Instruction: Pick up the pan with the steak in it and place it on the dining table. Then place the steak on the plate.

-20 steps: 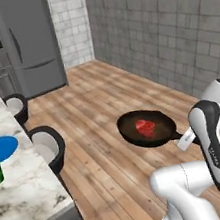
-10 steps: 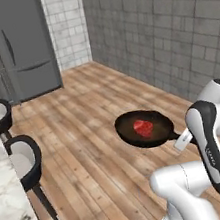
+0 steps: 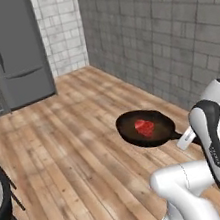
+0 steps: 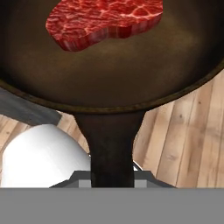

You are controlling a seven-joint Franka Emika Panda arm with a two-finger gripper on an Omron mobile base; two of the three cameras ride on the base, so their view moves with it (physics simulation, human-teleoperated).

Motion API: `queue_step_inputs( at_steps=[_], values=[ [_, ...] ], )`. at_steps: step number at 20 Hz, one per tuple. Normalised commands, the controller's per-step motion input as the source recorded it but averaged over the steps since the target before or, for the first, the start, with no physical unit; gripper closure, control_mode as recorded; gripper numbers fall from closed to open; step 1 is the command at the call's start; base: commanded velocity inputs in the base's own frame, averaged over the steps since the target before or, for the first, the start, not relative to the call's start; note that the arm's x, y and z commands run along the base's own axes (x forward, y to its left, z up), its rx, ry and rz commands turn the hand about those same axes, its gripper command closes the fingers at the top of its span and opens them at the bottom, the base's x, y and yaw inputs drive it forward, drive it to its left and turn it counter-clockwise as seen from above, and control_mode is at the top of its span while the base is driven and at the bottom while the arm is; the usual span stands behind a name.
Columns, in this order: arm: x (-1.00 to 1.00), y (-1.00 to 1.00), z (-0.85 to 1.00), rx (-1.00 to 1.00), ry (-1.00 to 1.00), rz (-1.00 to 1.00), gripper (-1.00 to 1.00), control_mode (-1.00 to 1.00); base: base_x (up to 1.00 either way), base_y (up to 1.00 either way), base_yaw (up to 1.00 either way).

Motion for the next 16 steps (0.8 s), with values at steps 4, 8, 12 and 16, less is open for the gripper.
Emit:
queue_step_inputs(
  at_steps=[4,8,12,16],
  values=[
    [0.00,0.00,0.00,0.00,0.00,0.00,1.00,1.00,1.00,-0.03,0.04],
    [0.00,0.00,0.00,0.00,0.00,0.00,1.00,1.00,1.00,-0.01,0.05],
    [0.00,0.00,0.00,0.00,0.00,0.00,1.00,1.00,1.00,0.00,0.05],
    [0.00,0.00,0.00,0.00,0.00,0.00,1.00,1.00,1.00,-0.01,0.05]
  ],
)
